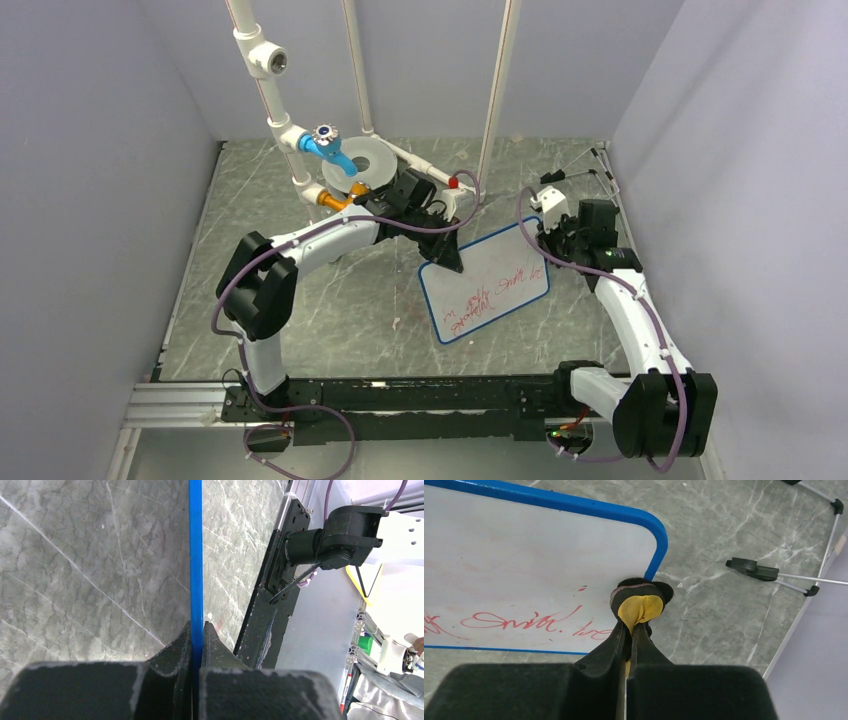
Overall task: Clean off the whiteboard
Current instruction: Erase the whiteboard at the center of the board.
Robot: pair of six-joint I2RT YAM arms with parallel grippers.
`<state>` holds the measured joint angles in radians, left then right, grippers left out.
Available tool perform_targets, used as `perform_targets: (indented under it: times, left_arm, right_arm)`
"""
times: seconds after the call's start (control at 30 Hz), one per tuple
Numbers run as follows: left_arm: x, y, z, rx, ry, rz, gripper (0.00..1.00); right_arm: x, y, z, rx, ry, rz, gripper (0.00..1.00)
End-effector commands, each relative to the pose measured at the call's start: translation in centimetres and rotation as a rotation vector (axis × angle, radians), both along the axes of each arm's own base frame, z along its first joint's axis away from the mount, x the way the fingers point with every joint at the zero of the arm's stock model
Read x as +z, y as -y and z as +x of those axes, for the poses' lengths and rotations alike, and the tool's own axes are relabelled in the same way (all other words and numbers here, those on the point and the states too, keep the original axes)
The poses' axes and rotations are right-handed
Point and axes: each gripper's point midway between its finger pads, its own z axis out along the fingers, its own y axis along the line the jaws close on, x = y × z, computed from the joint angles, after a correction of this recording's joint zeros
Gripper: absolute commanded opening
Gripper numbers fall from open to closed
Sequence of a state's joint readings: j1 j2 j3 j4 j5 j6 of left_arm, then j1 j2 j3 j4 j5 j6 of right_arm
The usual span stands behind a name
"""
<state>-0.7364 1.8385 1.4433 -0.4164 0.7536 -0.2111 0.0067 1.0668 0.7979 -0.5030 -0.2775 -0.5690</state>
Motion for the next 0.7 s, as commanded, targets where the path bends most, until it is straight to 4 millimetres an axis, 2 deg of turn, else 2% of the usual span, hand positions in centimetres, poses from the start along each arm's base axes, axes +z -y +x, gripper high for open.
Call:
perform_targets:
  times: [0.0, 0.13, 0.2, 0.3, 0.37, 0.43, 0.47, 0.5, 0.57, 0.67]
  left_arm:
    - [4.8, 0.7, -0.7, -0.065, 0.094, -0.137, 0.00]
    - [4.9, 0.8, -0.6, -0.064, 0.095, -0.136, 0.00]
    - [4.9, 0.8, -0.5, -0.064, 0.098, -0.136, 0.00]
    - [5.0, 0.8, -0.6, -0.065, 0.099, -0.138, 0.00]
    - [5.0, 0.8, -0.6, -0.064, 0.100, -0.138, 0.00]
    - [4.9, 0.8, -0.6, -0.065, 0.099, -0.136, 0.00]
    - [4.9, 0.7, -0.6, -0.065, 0.099, -0.137, 0.00]
    - [4.8, 0.8, -0.6, -0.065, 0.098, -0.136, 0.00]
    - [4.9, 0.8, -0.6, -0.065, 0.098, -0.136, 0.00]
    - [4.9, 0.7, -0.4, -0.060, 0.103, -0.131, 0.00]
  right_arm:
    - [2.2, 0.4, 1.7, -0.037, 0.095, 0.003, 0.00]
    - [-0.1, -3.3, -1.8, 0.255, -0.034, 0.041, 0.00]
    - [-0.7, -4.9, -3.3, 0.358, -0.069, 0.053, 0.00]
    - [-0.5, -5.7, -3.8, 0.392, -0.073, 0.065, 0.00]
    - [-0.1, -4.9, -2.2, 0.298, -0.044, 0.054, 0.00]
    - [1.0, -2.2, 0.4, 0.102, 0.025, 0.033, 0.00]
    - [1.8, -0.2, 1.5, -0.013, 0.071, 0.008, 0.00]
    - [2.4, 0.9, 2.1, -0.080, 0.107, 0.001, 0.00]
    - [2.6, 2.7, 2.4, -0.160, 0.126, -0.014, 0.00]
    - [0.3, 2.3, 1.1, -0.078, 0.034, -0.052, 0.00]
